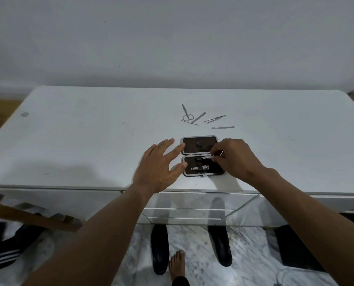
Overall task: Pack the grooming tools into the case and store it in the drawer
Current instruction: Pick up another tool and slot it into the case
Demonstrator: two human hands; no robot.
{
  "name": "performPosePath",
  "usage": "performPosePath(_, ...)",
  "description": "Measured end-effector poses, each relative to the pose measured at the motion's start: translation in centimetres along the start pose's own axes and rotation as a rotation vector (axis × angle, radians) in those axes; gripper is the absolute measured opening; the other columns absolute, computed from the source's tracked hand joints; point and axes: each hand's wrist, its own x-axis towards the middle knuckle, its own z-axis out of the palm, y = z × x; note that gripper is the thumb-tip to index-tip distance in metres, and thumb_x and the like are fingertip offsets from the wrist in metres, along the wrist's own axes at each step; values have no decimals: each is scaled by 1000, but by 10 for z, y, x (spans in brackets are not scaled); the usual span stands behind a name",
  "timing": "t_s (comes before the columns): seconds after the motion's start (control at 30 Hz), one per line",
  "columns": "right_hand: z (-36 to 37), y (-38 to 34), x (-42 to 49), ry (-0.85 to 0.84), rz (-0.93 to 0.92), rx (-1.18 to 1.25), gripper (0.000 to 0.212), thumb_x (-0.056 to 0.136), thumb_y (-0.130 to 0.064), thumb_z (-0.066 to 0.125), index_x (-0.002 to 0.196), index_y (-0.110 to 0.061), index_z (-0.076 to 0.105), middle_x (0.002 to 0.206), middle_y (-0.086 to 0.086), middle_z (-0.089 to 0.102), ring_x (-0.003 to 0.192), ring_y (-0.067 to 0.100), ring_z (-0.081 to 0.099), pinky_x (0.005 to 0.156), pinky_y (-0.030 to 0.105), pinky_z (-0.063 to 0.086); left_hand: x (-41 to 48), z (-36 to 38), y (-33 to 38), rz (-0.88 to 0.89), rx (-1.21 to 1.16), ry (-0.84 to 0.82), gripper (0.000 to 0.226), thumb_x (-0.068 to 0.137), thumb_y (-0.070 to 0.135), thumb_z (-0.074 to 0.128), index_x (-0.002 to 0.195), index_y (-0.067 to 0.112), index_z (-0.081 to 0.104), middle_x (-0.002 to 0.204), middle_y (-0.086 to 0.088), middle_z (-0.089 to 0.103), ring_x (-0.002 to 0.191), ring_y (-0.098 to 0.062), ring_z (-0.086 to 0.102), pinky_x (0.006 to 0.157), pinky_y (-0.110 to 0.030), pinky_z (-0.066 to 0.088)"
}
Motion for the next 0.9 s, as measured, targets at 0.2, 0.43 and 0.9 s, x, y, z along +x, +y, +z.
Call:
performPosePath(0.2,2,-7,2,-35,-67,5,18,83,-7,60,94,-11,74,95,11,71,85,29,63,72,32,48,1,1,0,-9,-9,-5,56,93,60,35,145,40,31,154,3,33,142,-14,24,116,-36,16)
performPosePath(0.43,6,-8,7,-34,-63,16,16,85,-11,61,94,-15,74,96,6,72,86,24,63,69,24,37,1,1,-1,-9,-12,-5,56,93,59,35,145,40,31,154,4,32,142,-14,24,115,-36,16)
performPosePath(0.9,14,-9,10,-28,-27,50,14,84,-12,63,93,-16,74,92,5,74,85,24,64,69,23,38,1,-1,-1,-9,-26,-13,56,92,61,33,145,40,31,153,5,33,142,-12,23,116,-36,18)
